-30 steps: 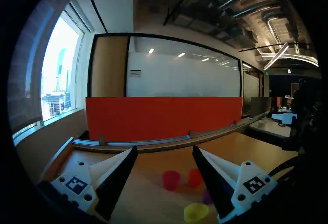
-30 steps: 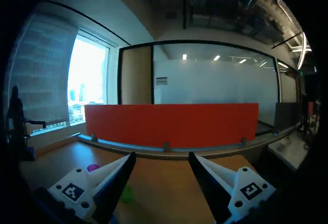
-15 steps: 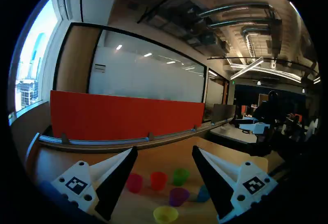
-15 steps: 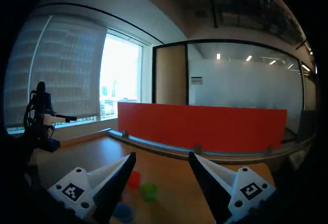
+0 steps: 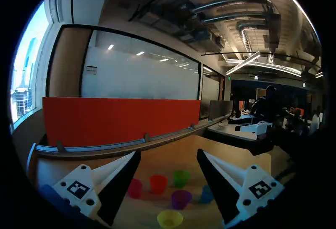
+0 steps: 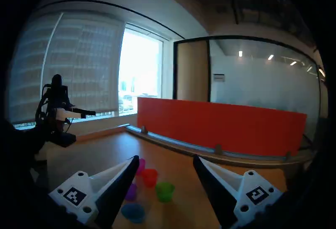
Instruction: Pour water
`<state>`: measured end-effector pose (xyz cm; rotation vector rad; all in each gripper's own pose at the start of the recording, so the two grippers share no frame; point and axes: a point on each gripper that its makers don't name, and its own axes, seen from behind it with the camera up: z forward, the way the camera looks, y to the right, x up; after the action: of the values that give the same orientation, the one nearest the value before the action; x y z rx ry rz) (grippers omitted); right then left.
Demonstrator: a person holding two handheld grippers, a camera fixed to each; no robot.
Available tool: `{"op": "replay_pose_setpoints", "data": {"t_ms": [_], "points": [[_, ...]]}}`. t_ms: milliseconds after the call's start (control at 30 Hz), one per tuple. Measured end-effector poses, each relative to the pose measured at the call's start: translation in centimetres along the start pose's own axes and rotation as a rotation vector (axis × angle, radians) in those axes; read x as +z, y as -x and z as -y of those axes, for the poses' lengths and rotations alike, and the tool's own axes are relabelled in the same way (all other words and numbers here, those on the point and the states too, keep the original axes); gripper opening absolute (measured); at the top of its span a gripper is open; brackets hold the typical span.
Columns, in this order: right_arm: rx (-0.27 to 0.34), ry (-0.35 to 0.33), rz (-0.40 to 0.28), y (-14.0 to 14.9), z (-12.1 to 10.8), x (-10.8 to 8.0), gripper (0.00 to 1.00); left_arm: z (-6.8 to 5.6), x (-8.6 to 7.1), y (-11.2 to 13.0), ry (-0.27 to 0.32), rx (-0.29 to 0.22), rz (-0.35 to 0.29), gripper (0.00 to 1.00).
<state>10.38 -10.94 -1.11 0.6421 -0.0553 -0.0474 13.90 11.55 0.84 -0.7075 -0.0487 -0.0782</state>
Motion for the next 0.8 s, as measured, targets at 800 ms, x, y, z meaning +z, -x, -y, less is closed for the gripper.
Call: {"op": "replay_pose_setpoints", "data": {"t_ms": [800], "points": [[-0.060,-0.255,0.194,4.8,4.8,-0.5,0.99,-2.5,0.2,3.9,0.200,0.137,0.158,0.99]]}}
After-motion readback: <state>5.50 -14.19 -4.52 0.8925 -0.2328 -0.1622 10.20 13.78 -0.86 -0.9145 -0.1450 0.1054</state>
